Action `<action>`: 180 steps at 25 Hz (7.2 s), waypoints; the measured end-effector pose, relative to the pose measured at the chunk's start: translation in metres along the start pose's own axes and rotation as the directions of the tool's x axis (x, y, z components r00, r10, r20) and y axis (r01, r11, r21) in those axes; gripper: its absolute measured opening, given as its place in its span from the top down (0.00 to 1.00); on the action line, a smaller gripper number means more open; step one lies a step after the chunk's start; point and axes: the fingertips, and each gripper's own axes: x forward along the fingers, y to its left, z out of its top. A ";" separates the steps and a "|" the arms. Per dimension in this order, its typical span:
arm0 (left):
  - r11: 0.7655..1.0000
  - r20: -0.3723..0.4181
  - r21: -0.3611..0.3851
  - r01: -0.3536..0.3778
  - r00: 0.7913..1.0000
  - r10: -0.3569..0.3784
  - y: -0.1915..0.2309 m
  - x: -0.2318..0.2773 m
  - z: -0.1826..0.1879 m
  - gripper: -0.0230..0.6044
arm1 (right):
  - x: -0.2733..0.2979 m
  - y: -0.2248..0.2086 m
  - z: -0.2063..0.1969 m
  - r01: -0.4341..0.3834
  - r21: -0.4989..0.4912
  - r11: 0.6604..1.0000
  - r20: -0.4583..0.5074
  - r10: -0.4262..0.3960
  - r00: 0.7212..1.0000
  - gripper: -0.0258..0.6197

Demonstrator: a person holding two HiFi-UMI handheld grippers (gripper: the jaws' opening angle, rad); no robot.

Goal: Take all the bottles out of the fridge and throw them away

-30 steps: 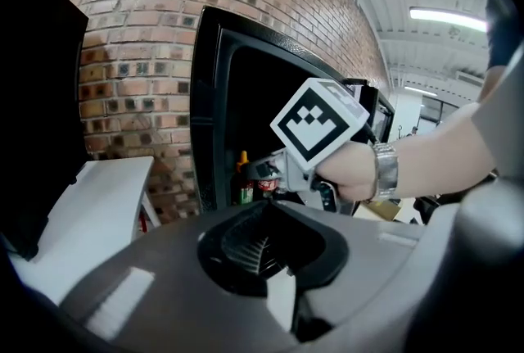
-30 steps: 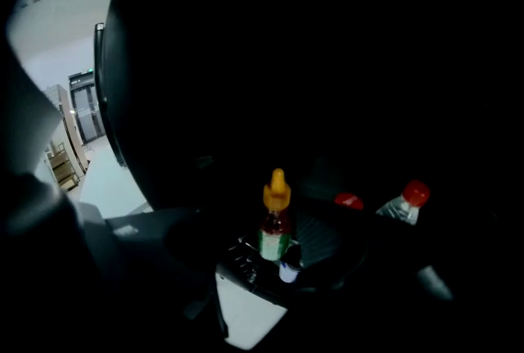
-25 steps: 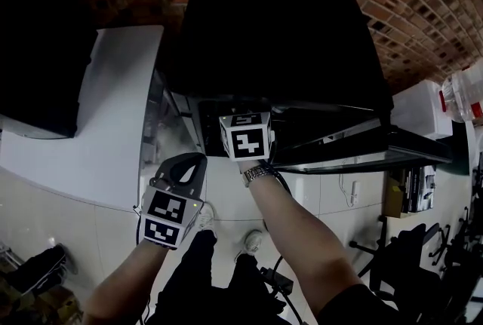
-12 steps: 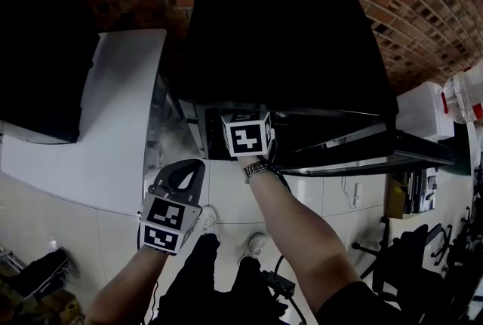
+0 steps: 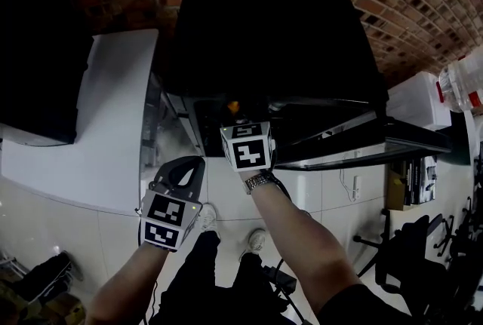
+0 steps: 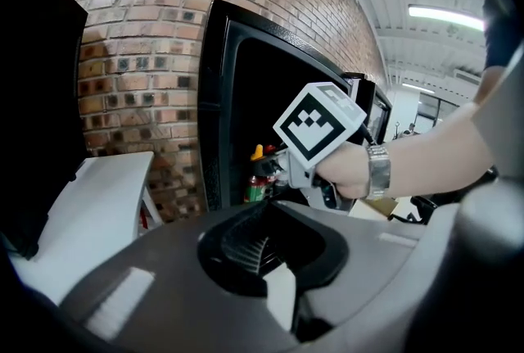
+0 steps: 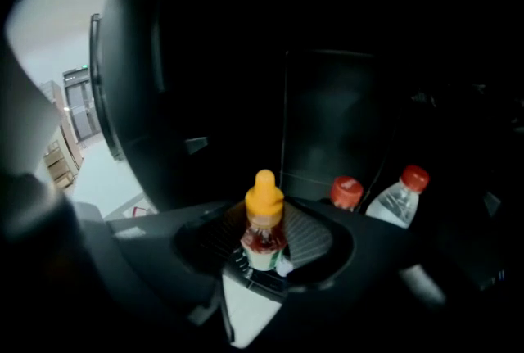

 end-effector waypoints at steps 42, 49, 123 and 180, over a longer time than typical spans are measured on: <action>0.822 -0.315 0.244 0.514 0.844 -0.434 -0.411 0.120 -0.128 0.96 | -0.322 -0.145 -0.374 0.268 0.241 0.933 -0.227 -0.214 0.950 0.75; 0.780 -0.415 0.244 0.576 0.789 -0.453 -0.461 0.155 -0.186 0.96 | -0.322 -0.166 -0.454 0.300 0.287 0.910 -0.285 -0.218 0.933 0.75; 0.961 -0.277 0.192 0.200 0.950 -0.142 -0.293 0.140 -0.180 0.96 | -0.231 -0.111 -0.382 0.151 0.097 0.984 -0.195 -0.130 0.972 0.87; 0.997 -0.078 0.079 -0.019 0.997 0.025 -0.021 0.086 -0.068 0.96 | 0.056 -0.087 -0.051 0.127 0.015 0.992 -0.004 -0.127 0.992 0.51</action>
